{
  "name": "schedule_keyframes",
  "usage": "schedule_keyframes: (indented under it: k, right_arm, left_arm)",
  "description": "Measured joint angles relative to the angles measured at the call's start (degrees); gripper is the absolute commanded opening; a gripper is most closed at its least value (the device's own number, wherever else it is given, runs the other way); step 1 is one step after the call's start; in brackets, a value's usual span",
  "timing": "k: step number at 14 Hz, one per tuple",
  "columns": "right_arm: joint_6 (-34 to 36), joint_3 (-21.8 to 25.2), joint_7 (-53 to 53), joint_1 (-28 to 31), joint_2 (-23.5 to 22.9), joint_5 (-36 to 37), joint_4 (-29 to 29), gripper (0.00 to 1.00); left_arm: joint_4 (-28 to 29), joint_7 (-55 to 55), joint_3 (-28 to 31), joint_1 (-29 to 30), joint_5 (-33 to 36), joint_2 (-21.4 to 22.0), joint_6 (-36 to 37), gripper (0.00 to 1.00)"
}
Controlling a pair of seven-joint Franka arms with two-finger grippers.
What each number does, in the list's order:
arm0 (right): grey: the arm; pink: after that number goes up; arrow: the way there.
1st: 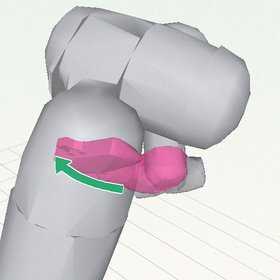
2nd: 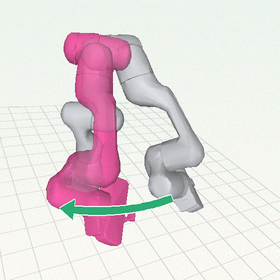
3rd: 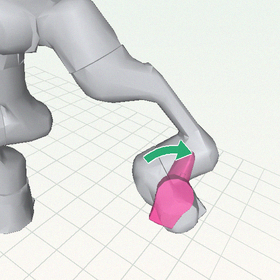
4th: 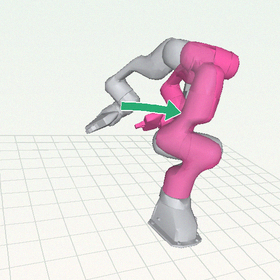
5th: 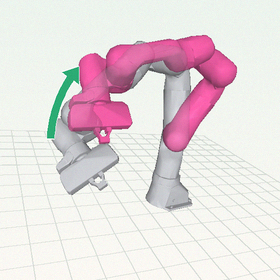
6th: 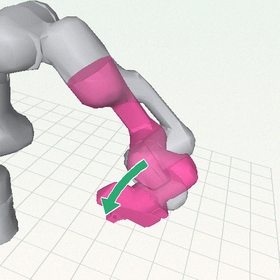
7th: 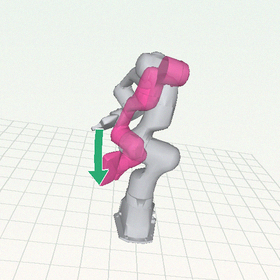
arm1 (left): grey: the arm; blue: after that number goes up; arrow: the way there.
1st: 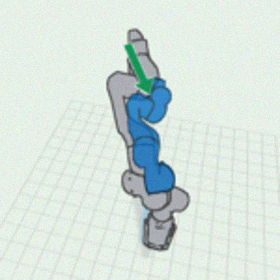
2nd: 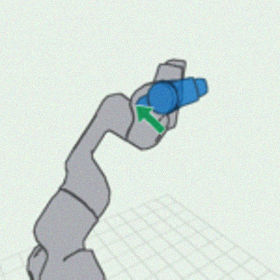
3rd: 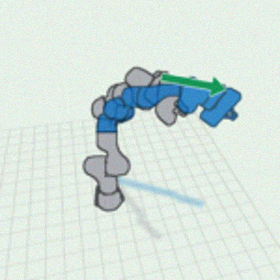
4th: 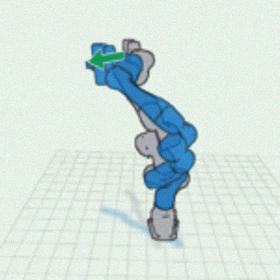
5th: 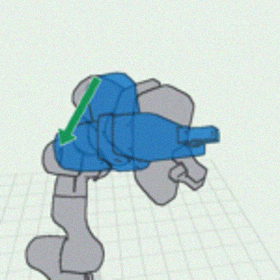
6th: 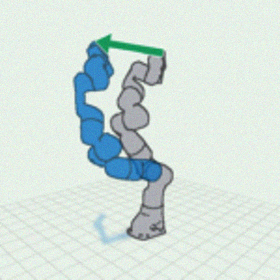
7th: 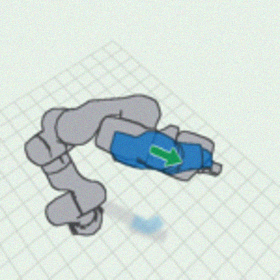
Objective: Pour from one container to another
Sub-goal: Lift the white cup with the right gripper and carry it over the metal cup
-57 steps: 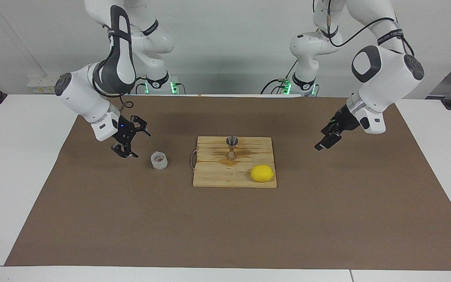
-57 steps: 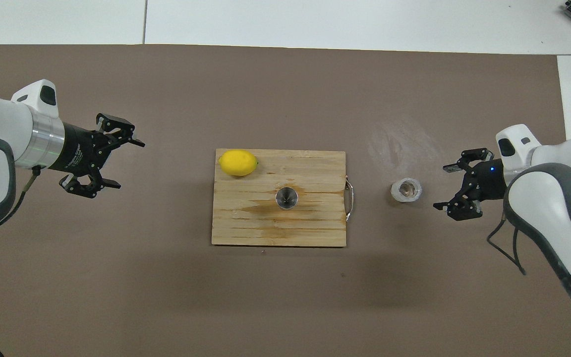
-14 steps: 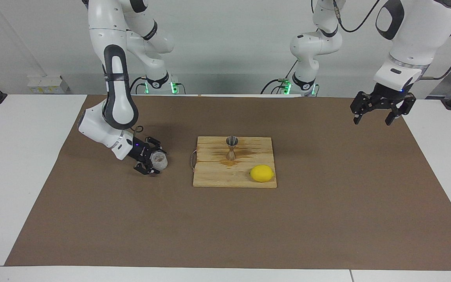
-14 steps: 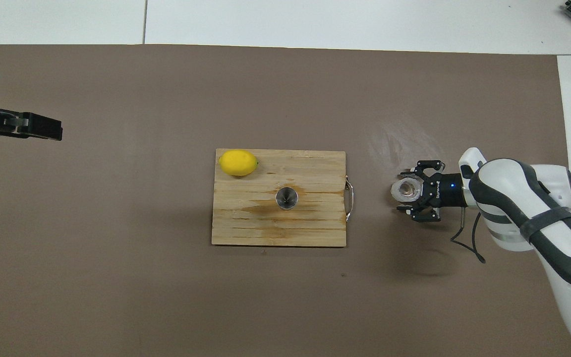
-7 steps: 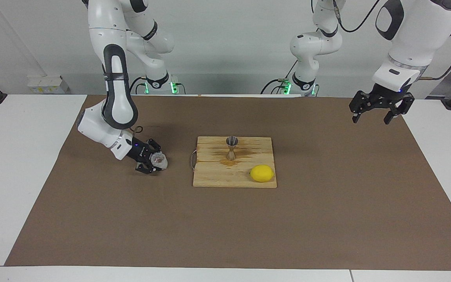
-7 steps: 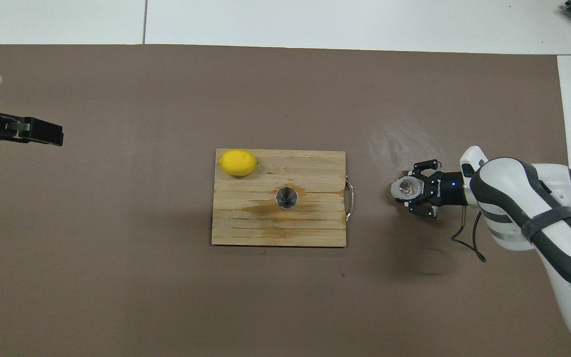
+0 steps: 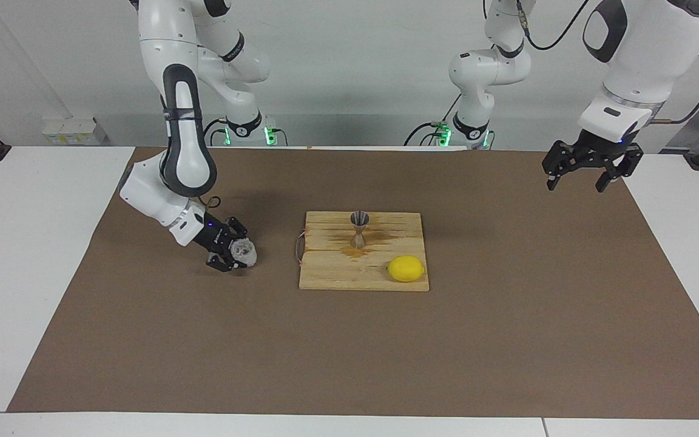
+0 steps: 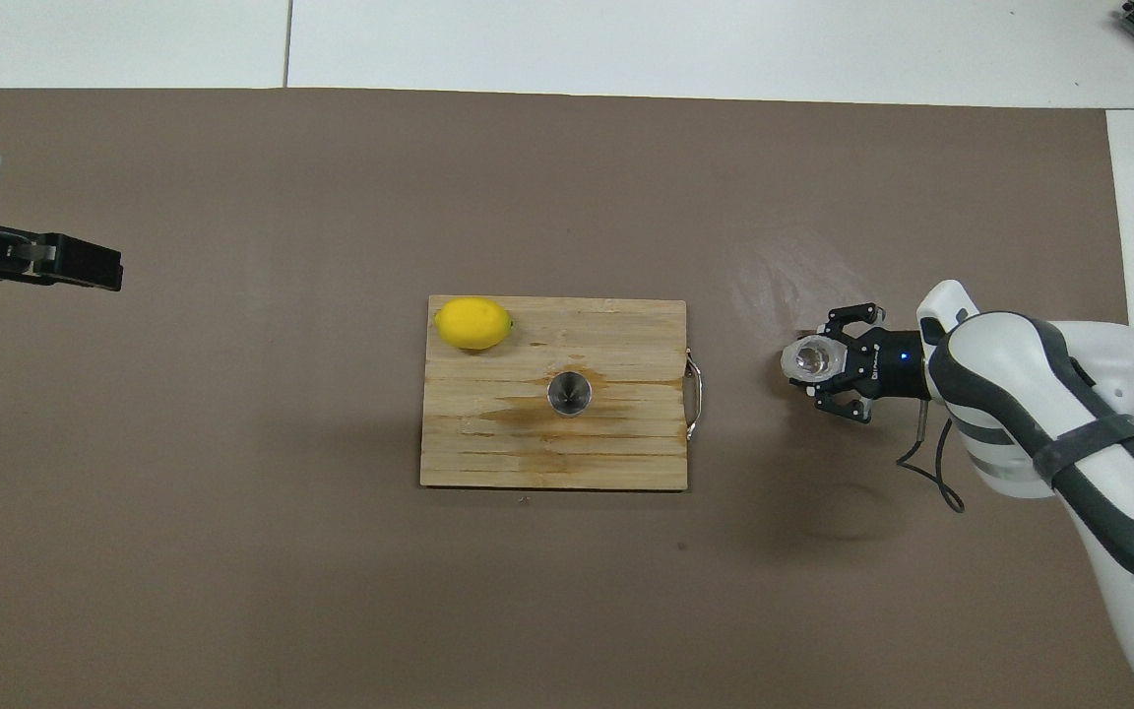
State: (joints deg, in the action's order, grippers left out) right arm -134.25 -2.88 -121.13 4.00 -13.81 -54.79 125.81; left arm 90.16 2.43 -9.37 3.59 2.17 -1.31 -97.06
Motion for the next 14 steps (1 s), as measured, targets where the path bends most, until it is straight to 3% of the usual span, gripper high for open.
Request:
schedule_keyframes:
  k: [11, 14]
  right_arm:
    - [-4.1, -0.3, 15.7, -12.0, 2.9, -0.1, -3.5, 0.00]
    - [-4.7, -0.3, 18.7, -14.9, 3.4, 3.0, -5.1, 0.00]
  left_arm:
    - [0.0, 0.0, 0.1, -0.1, 0.0, 0.0, 0.0, 1.00]
    - [0.0, 0.0, 0.1, -0.1, 0.0, -0.1, 0.0, 1.00]
